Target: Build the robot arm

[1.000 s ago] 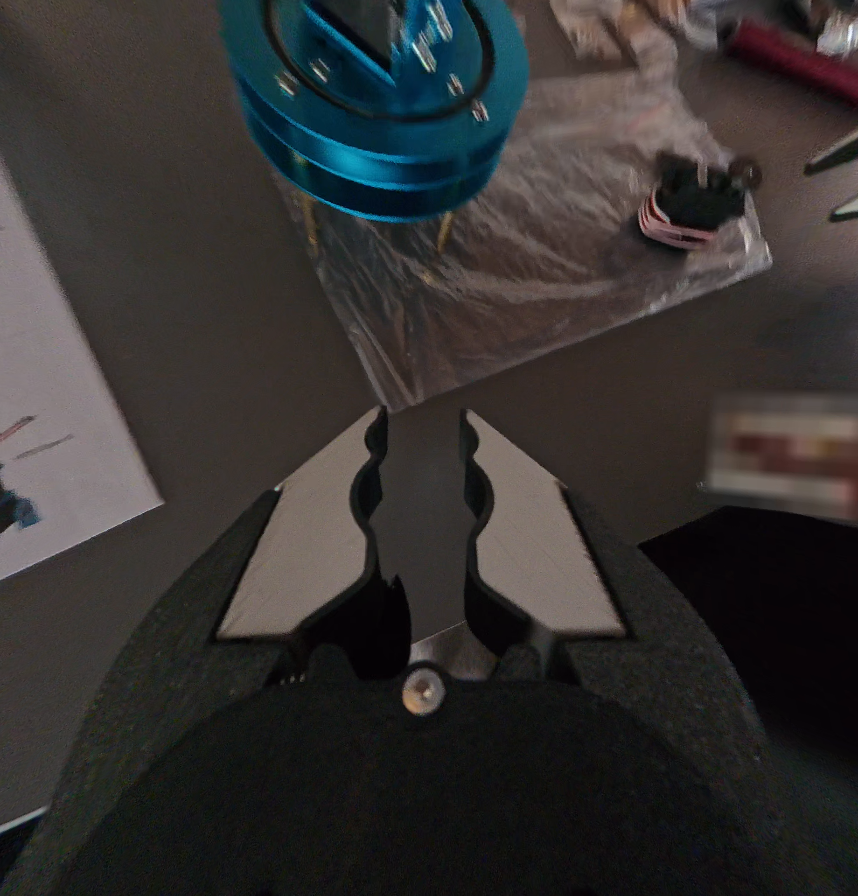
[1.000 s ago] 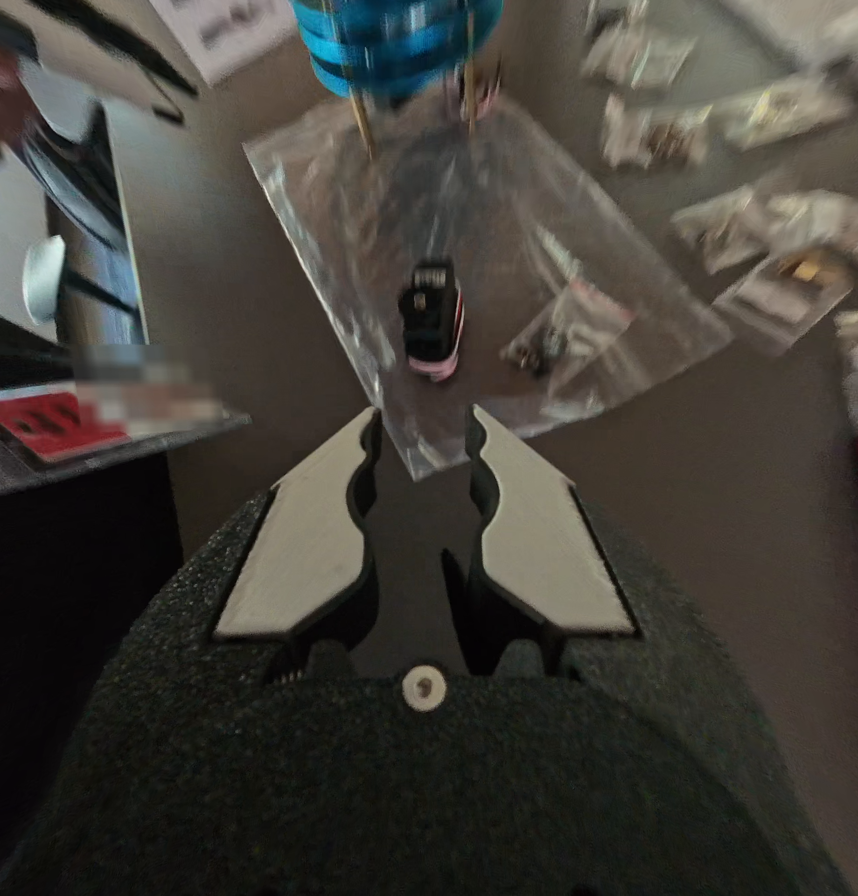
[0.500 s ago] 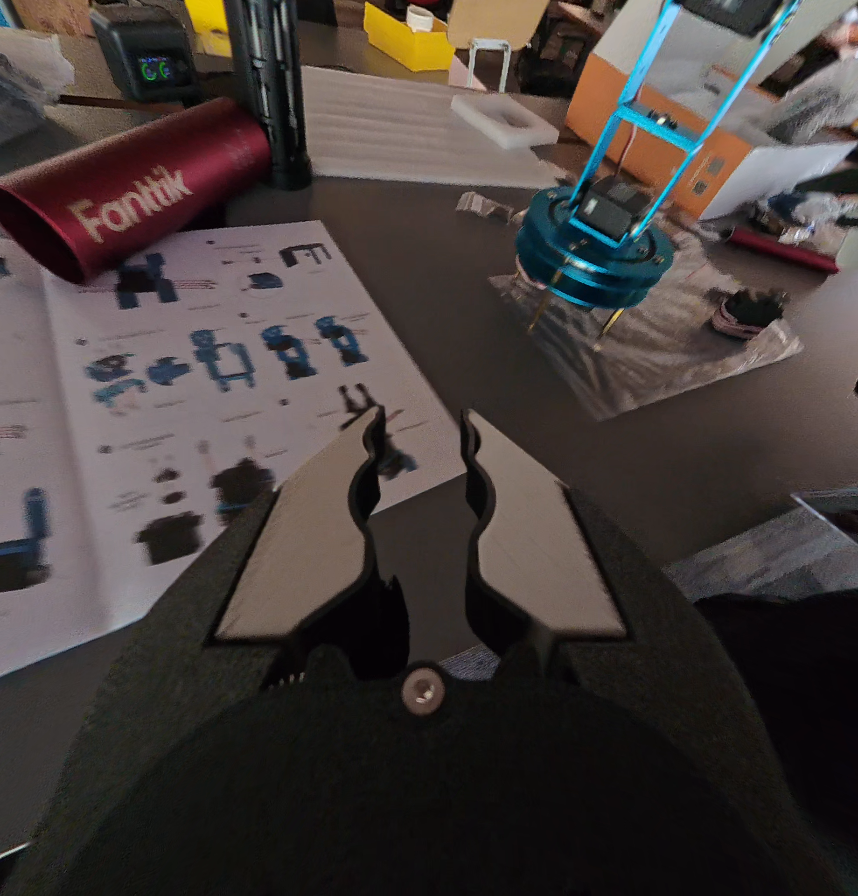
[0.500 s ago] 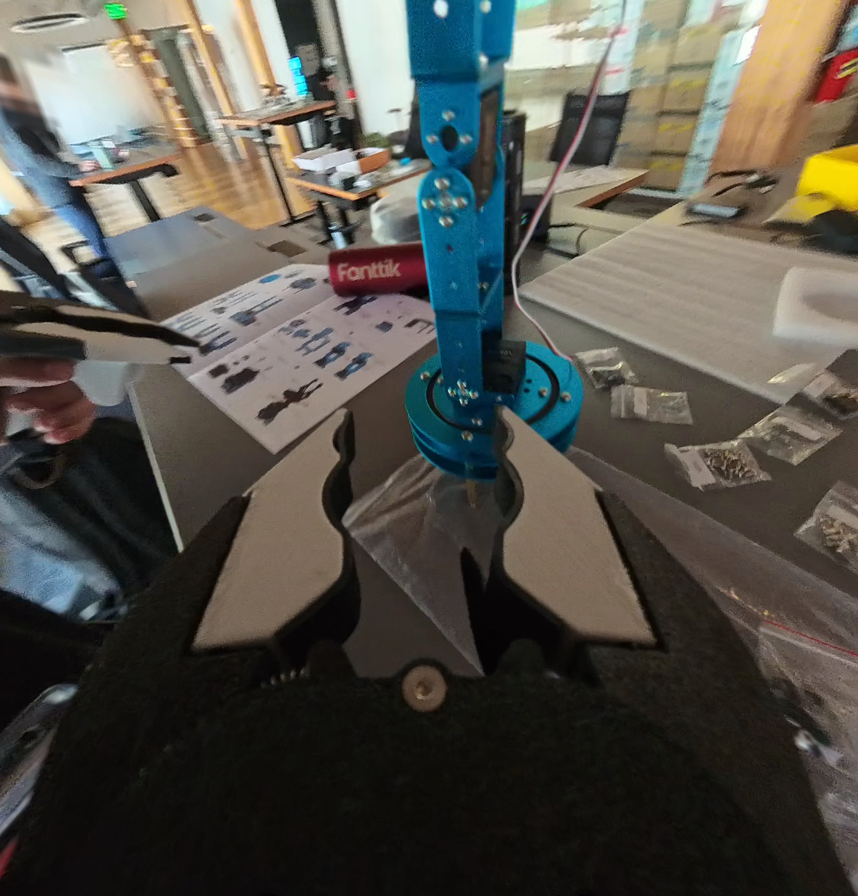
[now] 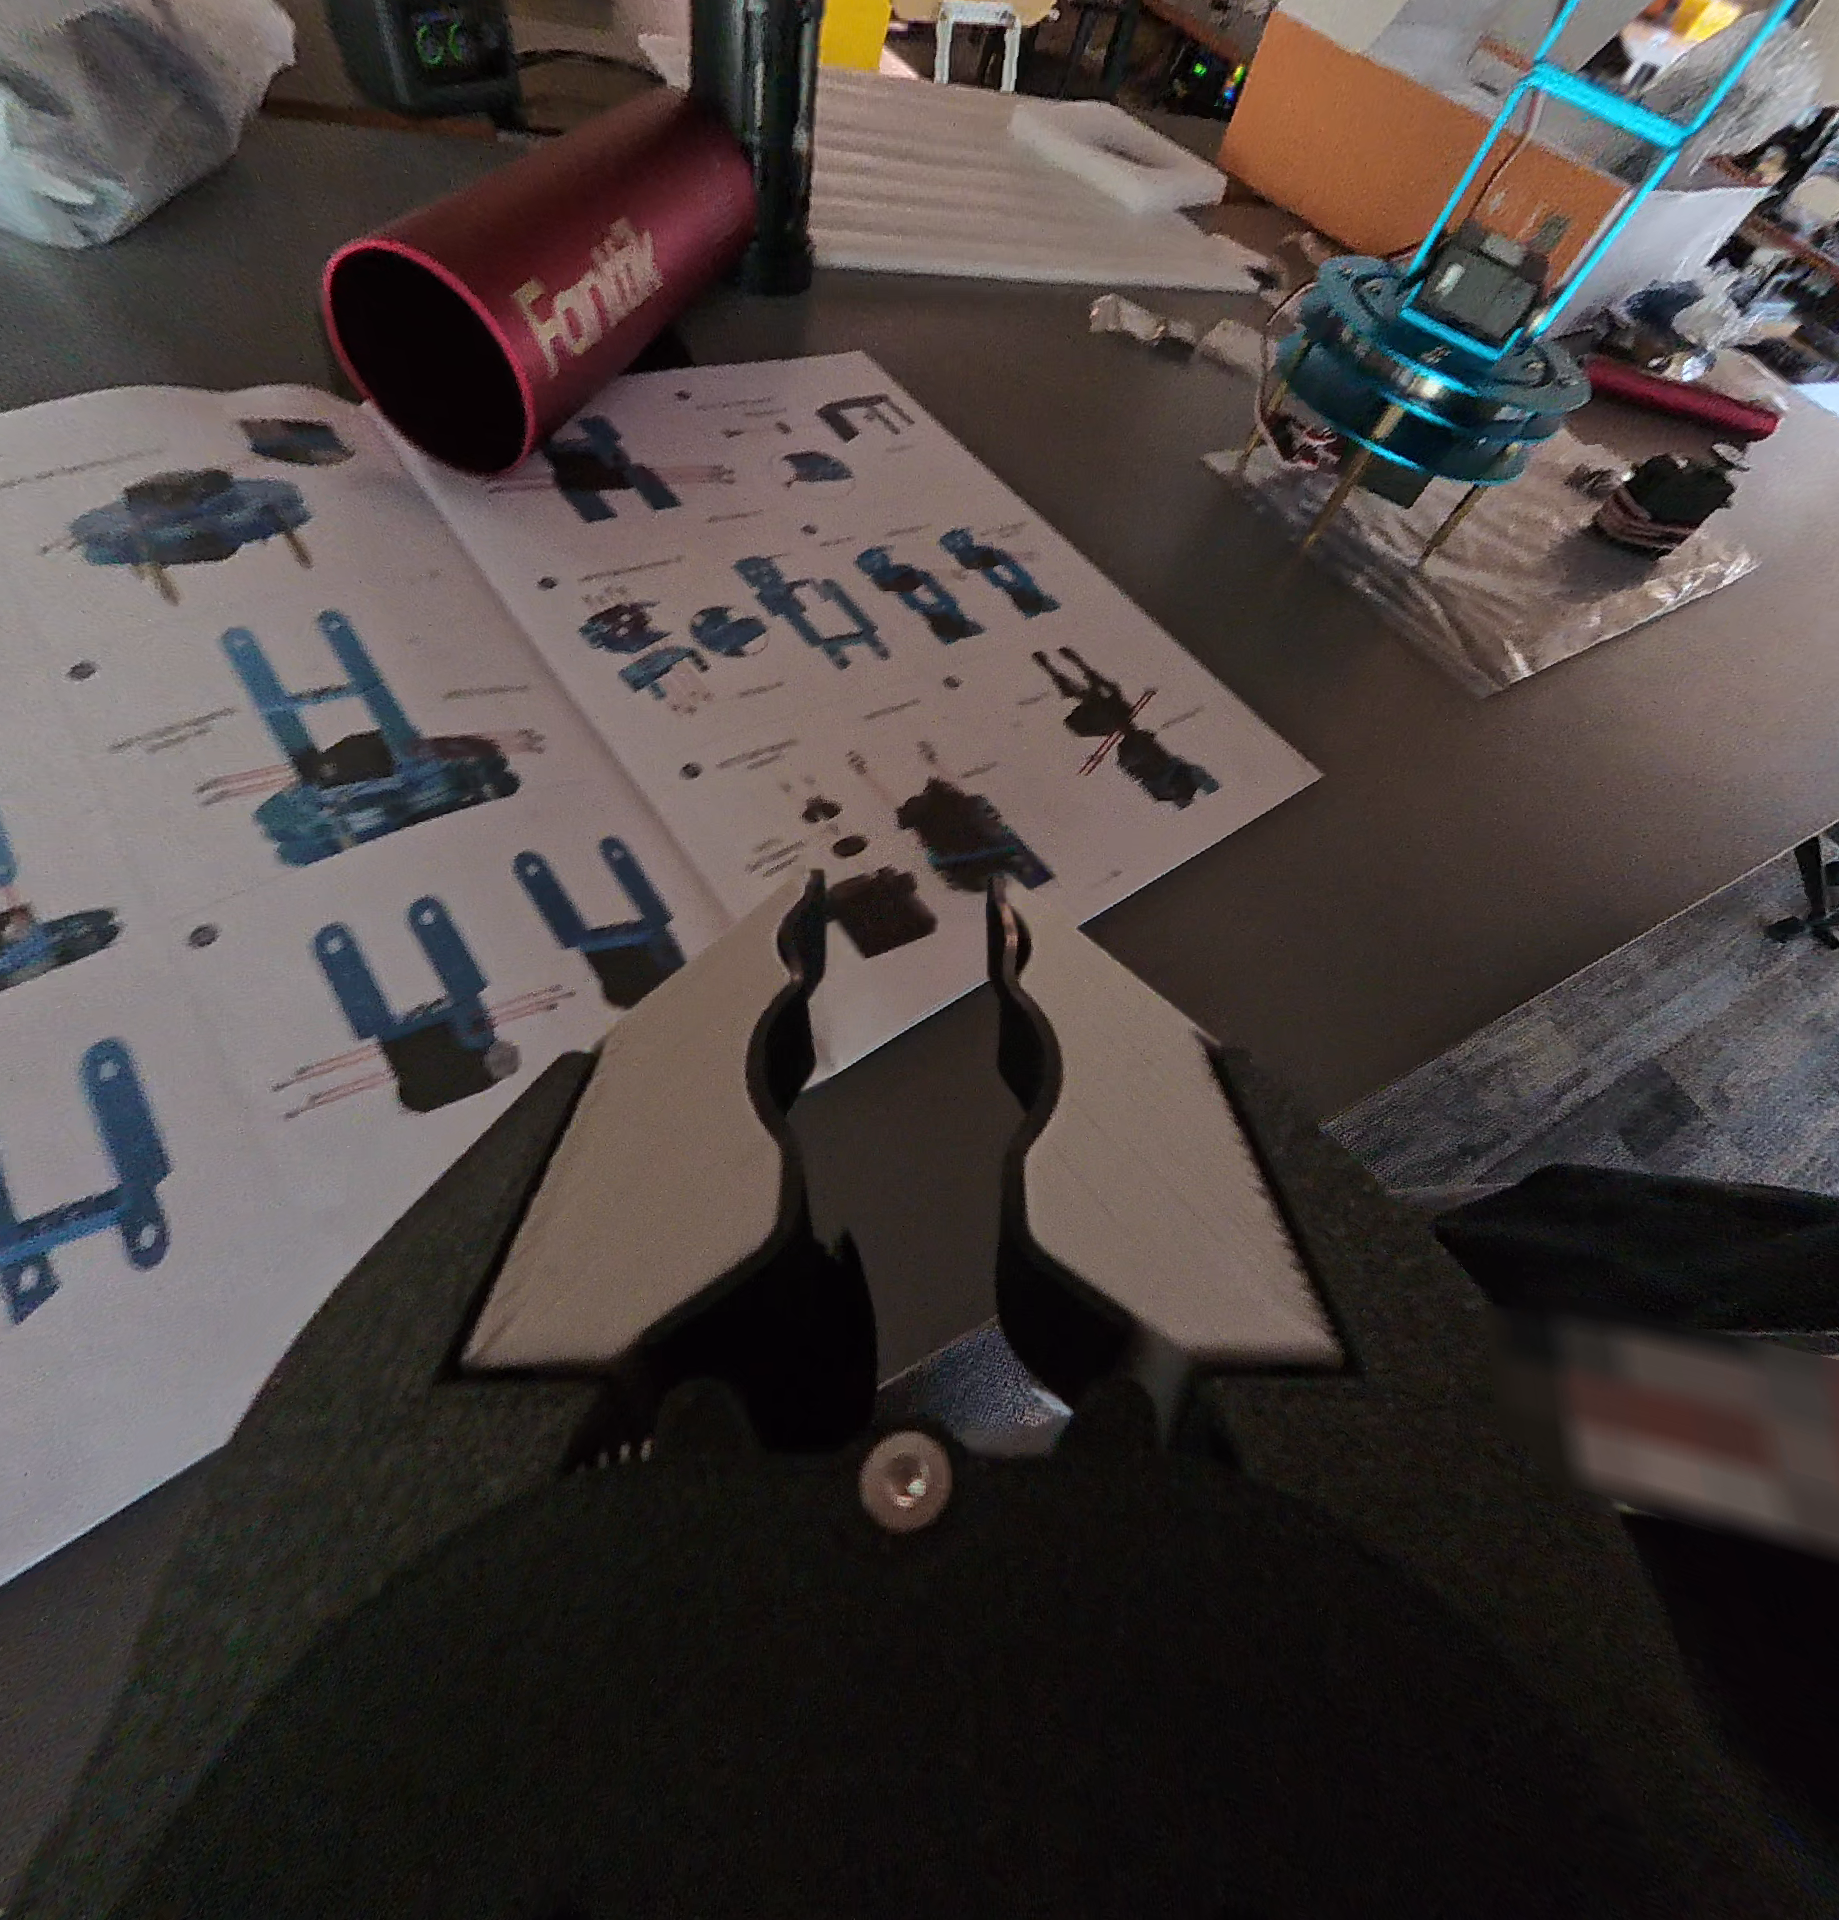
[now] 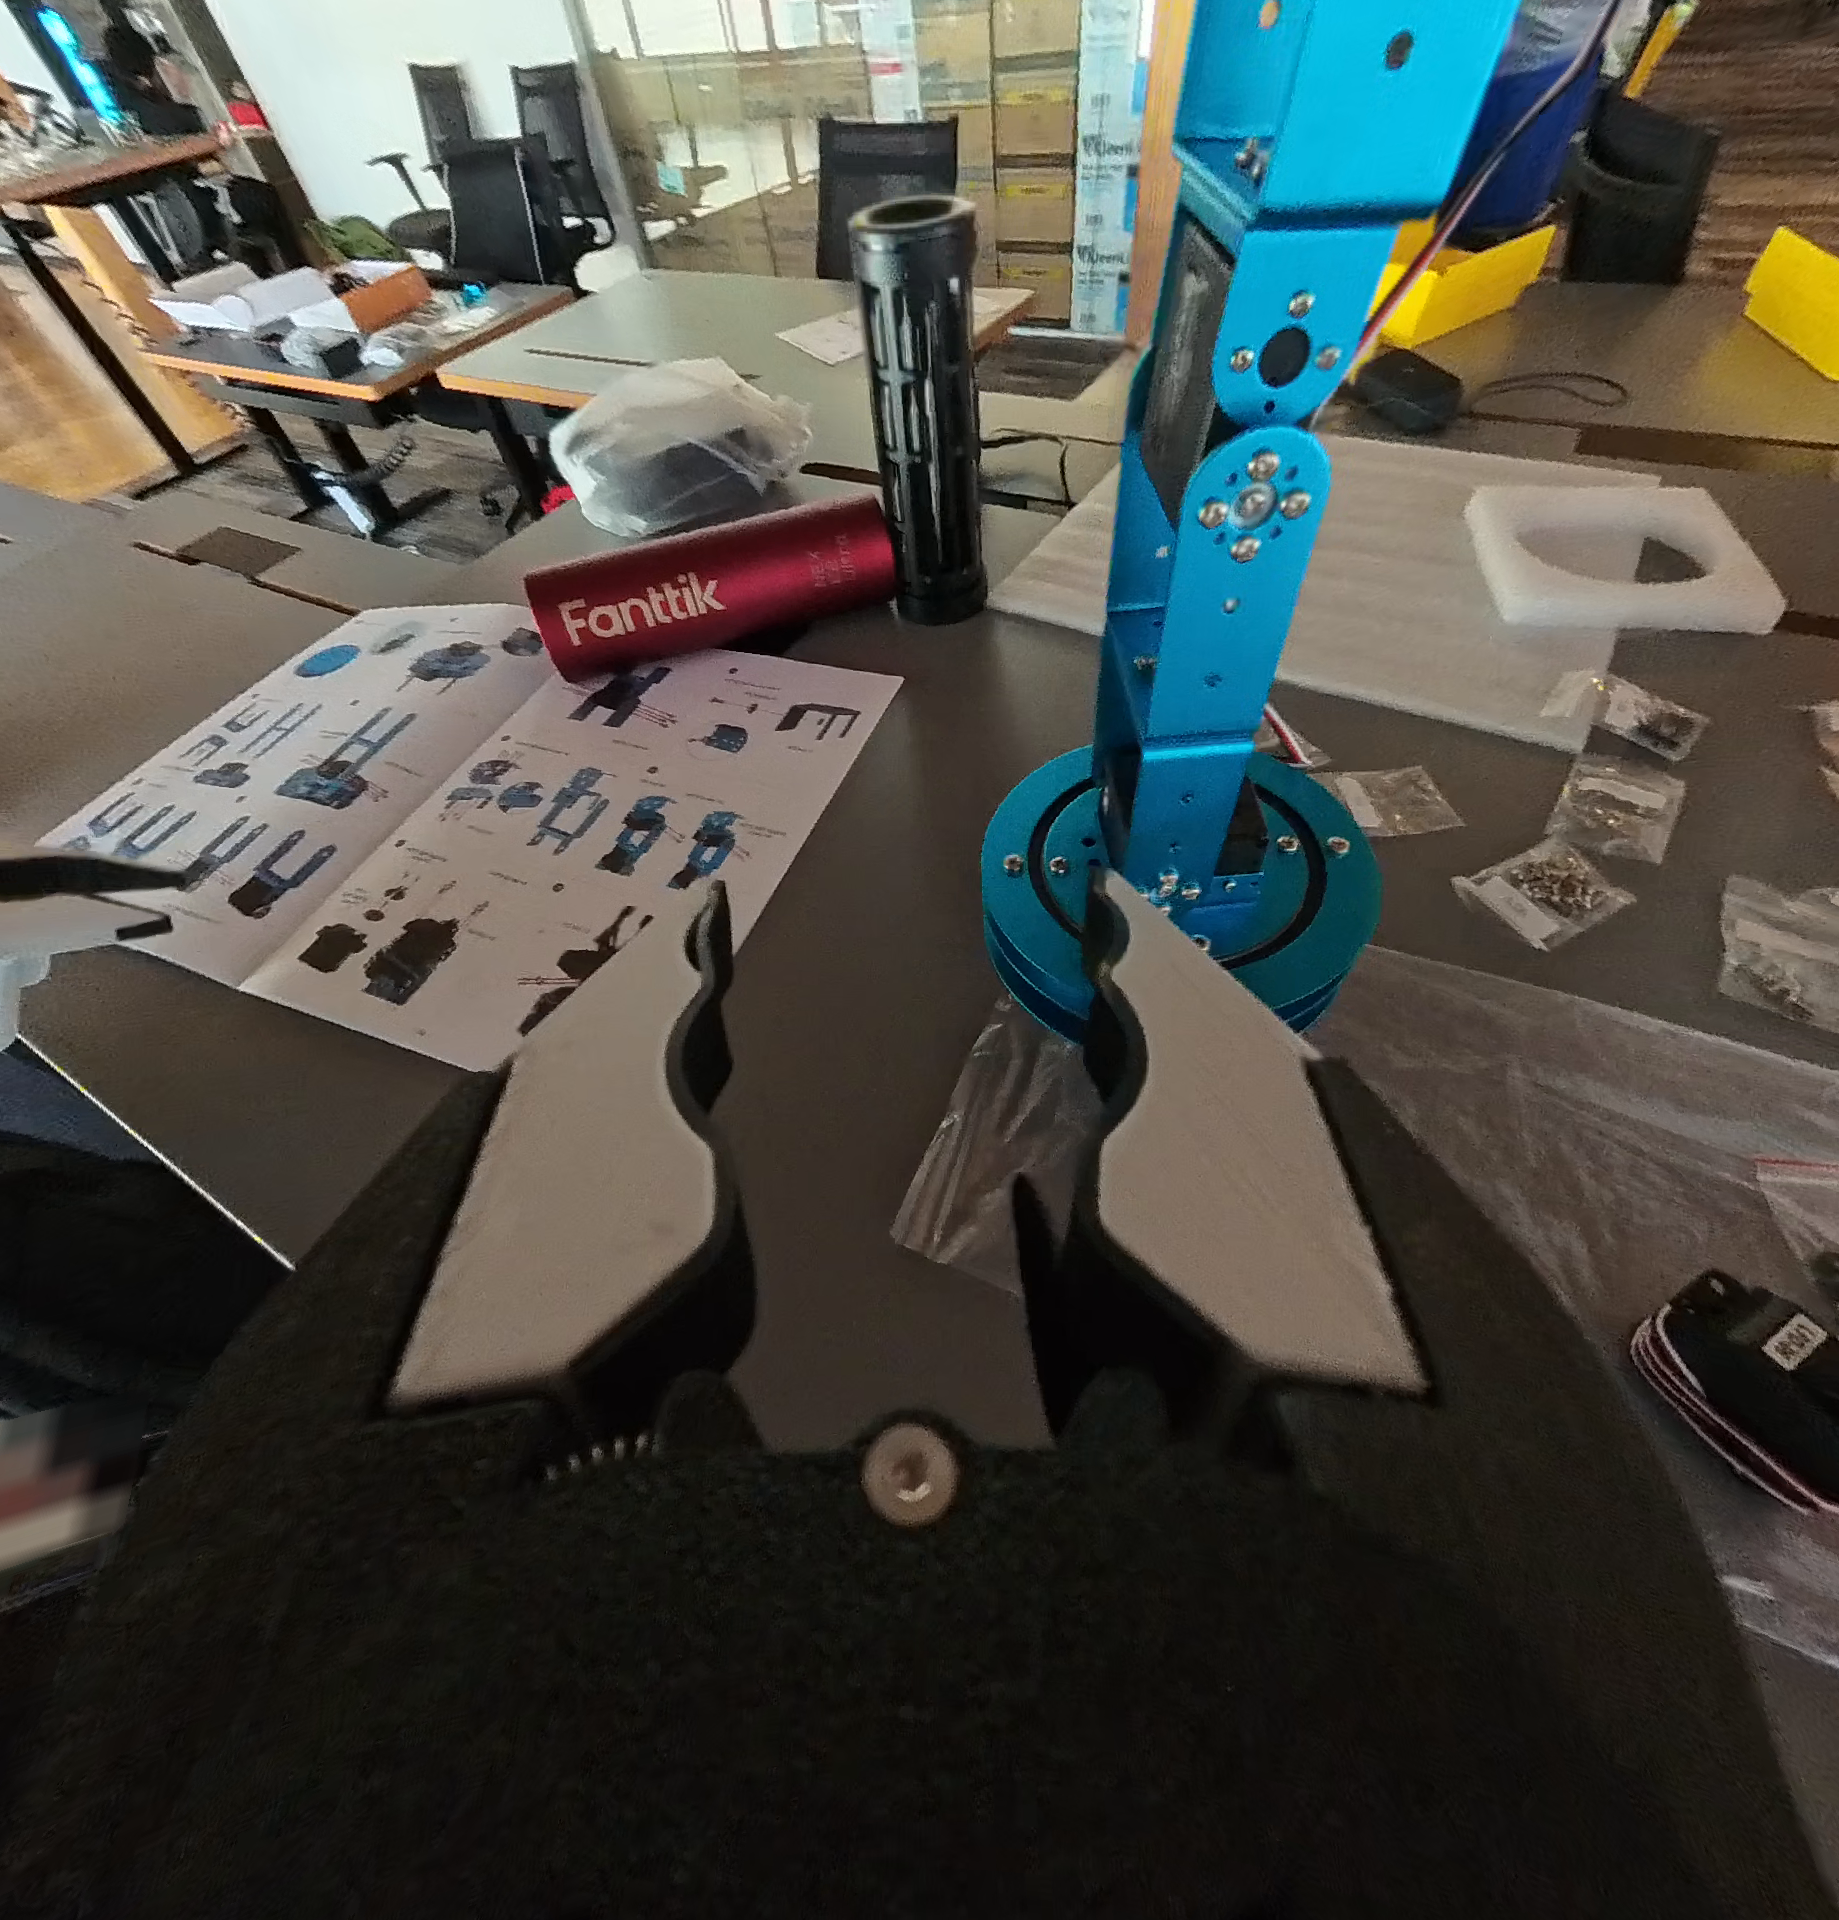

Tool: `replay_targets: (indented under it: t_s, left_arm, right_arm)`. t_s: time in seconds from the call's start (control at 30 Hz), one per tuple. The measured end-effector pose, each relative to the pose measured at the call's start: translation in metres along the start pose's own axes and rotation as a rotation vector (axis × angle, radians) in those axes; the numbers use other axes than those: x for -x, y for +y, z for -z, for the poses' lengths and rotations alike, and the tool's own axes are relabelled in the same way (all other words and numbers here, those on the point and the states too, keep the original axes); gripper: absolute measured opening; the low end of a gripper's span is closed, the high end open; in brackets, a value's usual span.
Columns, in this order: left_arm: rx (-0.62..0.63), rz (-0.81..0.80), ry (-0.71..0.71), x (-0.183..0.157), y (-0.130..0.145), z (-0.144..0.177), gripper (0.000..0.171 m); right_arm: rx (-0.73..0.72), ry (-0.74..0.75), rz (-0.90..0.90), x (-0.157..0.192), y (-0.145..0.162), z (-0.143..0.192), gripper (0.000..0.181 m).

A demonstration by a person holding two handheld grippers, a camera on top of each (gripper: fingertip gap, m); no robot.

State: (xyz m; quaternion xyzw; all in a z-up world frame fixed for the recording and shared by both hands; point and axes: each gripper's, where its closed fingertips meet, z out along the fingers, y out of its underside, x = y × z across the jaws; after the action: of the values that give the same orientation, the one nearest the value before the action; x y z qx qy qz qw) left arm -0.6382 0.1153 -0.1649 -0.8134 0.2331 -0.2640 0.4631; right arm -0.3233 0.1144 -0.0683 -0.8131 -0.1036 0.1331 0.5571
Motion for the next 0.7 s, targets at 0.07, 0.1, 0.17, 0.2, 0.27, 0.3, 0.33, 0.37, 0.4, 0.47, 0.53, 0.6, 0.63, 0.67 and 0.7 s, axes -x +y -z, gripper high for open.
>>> replay_targets:
  t_s: [0.07, 0.1, 0.17, 0.2, 0.27, 0.3, 0.33, 0.37, 0.4, 0.47, 0.53, 0.6, 0.63, 0.67, 0.7]
  left_arm:
    - [0.002, 0.025, -0.002, 0.007, 0.003, 0.004, 0.03]
    - [-0.001, 0.034, 0.002, 0.009, 0.003, 0.005, 0.03]
    - [-0.011, 0.033, 0.004, 0.01, 0.003, 0.009, 0.03]
    - [-0.007, 0.025, 0.002, 0.011, 0.004, 0.01, 0.03]
    - [0.009, 0.005, -0.013, 0.013, 0.007, 0.013, 0.03]
    - [0.014, -0.005, -0.021, 0.014, 0.009, 0.015, 0.03]
    - [0.02, -0.014, -0.03, 0.015, 0.01, 0.016, 0.03]
    - [0.024, -0.02, -0.037, 0.015, 0.011, 0.017, 0.03]
    - [0.026, -0.022, -0.04, 0.015, 0.01, 0.018, 0.03]
    - [0.022, -0.015, -0.032, 0.012, 0.008, 0.019, 0.03]
    - [0.006, -0.004, -0.011, 0.007, 0.002, 0.018, 0.03]
    - [-0.002, 0.001, 0.013, 0.001, -0.003, 0.014, 0.03]
    - [0.0, -0.002, 0.02, -0.001, -0.005, 0.011, 0.03]
    - [0.005, -0.011, 0.023, -0.002, -0.006, 0.008, 0.03]
    - [0.01, -0.024, 0.024, -0.004, -0.008, 0.005, 0.03]
  right_arm:
    - [0.013, 0.009, -0.01, 0.002, -0.003, 0.0, 0.07]
    - [0.01, 0.013, -0.011, 0.003, -0.005, 0.0, 0.07]
    - [0.005, 0.027, -0.005, 0.002, -0.006, -0.001, 0.069]
    - [0.005, 0.033, -0.001, 0.002, -0.006, -0.002, 0.069]
    - [0.015, 0.031, -0.006, 0.003, -0.005, -0.004, 0.069]
    - [0.017, 0.026, -0.009, 0.004, -0.004, -0.005, 0.069]
    - [0.019, 0.02, -0.01, 0.006, -0.004, -0.006, 0.068]
    - [0.023, 0.014, -0.009, 0.007, -0.003, -0.007, 0.068]
    - [0.026, 0.014, -0.008, 0.006, -0.004, -0.007, 0.067]
    - [0.015, 0.016, -0.008, 0.005, -0.008, -0.007, 0.064]
    - [-0.004, 0.013, -0.014, 0.005, -0.015, -0.006, 0.064]
    - [-0.017, 0.016, -0.009, 0.002, -0.02, -0.005, 0.063]
    - [-0.019, 0.022, -0.005, 0.0, -0.021, -0.004, 0.063]
    - [-0.022, 0.027, 0.0, -0.002, -0.023, -0.003, 0.063]
    - [-0.027, 0.031, 0.002, -0.005, -0.024, -0.002, 0.063]
